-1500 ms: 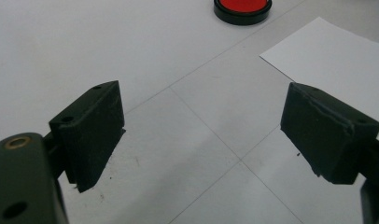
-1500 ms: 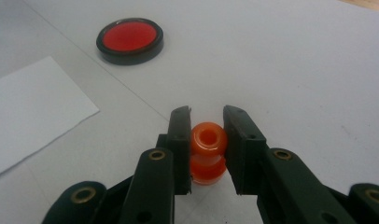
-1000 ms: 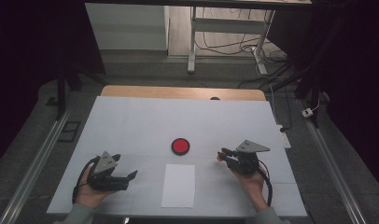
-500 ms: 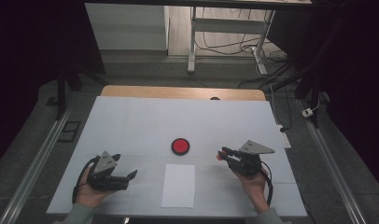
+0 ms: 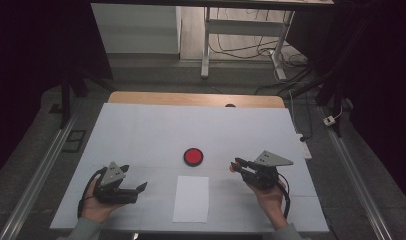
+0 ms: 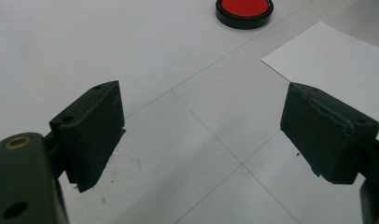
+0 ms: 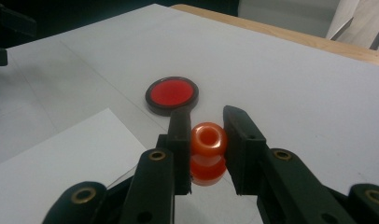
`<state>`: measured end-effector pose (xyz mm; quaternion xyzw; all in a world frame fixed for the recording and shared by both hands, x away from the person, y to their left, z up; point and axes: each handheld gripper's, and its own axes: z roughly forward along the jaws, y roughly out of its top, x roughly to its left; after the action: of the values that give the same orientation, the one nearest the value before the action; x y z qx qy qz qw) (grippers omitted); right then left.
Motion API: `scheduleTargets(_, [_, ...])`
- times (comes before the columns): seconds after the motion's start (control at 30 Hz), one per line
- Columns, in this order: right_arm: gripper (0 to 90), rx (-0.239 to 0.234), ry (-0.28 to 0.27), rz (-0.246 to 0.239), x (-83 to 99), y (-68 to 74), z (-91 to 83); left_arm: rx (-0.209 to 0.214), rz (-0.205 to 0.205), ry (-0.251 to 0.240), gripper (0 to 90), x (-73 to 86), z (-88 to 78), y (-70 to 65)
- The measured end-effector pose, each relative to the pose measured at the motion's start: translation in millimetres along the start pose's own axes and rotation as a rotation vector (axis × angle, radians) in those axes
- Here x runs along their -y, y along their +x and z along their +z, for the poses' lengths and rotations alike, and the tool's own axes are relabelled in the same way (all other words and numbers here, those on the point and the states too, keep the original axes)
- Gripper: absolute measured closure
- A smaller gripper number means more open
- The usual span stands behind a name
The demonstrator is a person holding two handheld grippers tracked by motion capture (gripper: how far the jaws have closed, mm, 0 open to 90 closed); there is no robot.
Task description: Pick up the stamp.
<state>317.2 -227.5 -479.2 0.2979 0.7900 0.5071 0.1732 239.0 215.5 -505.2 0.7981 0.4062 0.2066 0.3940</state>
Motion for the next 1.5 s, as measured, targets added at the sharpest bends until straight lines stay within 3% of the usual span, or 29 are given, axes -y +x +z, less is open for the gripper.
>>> scheduleTargets(0.83, [72.1, -0.061, -0.021, -0.028, -7.8, 23.2, 7.6, -0.003, 0.000, 0.000, 14.2, -0.5, 1.1, -0.7])
scheduleTargets(1.5, [72.1, -0.111, 0.006, -0.049, -7.5, 37.8, 17.7, 0.006, 0.011, 0.005, 14.2, -1.7, 1.4, -2.8])
